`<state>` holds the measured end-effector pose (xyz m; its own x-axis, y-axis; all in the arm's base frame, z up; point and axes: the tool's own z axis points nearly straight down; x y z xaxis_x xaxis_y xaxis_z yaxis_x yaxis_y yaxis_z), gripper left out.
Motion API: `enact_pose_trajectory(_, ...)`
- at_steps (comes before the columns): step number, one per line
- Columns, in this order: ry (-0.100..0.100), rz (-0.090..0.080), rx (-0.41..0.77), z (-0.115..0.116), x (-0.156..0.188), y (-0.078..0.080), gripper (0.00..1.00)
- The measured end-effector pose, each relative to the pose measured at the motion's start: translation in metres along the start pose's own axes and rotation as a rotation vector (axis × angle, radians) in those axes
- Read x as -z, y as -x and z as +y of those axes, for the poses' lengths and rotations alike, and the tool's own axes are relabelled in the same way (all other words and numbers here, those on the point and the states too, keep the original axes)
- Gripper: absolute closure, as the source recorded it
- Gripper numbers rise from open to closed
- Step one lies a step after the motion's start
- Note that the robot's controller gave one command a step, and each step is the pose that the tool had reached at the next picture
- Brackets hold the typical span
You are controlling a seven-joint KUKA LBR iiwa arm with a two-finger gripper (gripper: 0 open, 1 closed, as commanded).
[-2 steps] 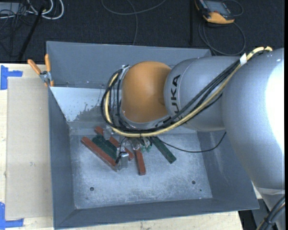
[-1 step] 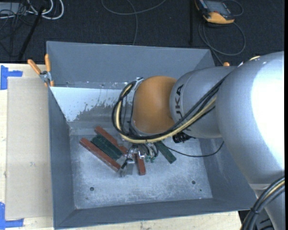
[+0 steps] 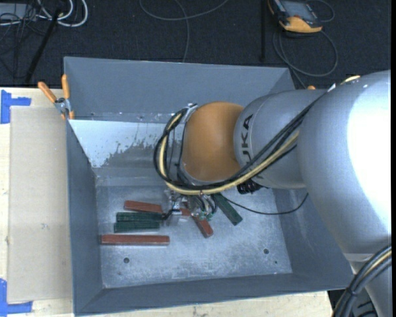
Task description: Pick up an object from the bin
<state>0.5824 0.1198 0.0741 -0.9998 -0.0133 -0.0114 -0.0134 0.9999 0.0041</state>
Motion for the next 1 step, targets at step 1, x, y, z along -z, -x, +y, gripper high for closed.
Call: enact_pose_trajectory(1,-0.006,0.012,0.03,-0.032,0.0414,-0.0381,1.0)
